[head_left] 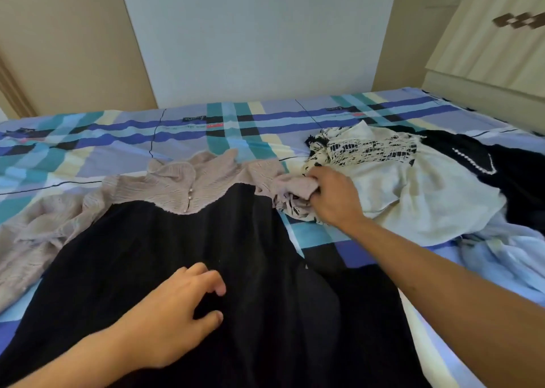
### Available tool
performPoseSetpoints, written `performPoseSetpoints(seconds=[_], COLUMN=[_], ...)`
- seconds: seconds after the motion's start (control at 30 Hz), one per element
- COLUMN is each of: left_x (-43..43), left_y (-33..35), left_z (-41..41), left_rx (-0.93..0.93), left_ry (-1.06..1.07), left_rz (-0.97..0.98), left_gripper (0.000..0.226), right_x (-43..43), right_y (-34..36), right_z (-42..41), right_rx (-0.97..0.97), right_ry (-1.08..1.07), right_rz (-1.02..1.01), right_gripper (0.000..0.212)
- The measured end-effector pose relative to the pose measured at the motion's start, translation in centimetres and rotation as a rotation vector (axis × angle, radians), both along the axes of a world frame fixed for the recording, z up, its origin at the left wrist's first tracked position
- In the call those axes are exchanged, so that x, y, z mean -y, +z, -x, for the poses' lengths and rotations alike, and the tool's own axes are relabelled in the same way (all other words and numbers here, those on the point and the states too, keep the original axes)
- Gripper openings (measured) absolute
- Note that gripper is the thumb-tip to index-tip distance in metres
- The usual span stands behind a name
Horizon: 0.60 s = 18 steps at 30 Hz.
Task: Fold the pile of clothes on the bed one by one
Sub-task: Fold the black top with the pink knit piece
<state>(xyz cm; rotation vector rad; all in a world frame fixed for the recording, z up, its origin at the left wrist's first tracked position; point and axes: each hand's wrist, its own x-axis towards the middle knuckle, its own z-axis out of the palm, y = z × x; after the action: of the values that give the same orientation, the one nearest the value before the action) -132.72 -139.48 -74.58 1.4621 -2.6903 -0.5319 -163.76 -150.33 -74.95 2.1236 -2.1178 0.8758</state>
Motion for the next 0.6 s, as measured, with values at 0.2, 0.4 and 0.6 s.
performPoseSetpoints(seconds=[0.2, 0.4, 0.6], left_x=[11.1, 17.8, 19.1], left_y=[-0.4, -0.8, -2.3], left_z=[10.5, 18.6, 20.7], left_rx=[-0.259, -0.331, -0.311], left_ry=[0.095, 0.183, 0.158], left_rz=[0.132, 0.181, 0.085], left_gripper=[0.045, 0.05, 0.064], right_x=[4.5, 3.9, 1.1], right_y=[8.1, 12.1, 11.4], right_z=[9.2, 21.5, 30.3], right_rx=[0.776, 0.877, 1.163], right_ry=[-0.128, -0.24, -0.251], right_rz=[-0.013, 0.165, 0.152], right_gripper=[0.014, 0.024, 0.027])
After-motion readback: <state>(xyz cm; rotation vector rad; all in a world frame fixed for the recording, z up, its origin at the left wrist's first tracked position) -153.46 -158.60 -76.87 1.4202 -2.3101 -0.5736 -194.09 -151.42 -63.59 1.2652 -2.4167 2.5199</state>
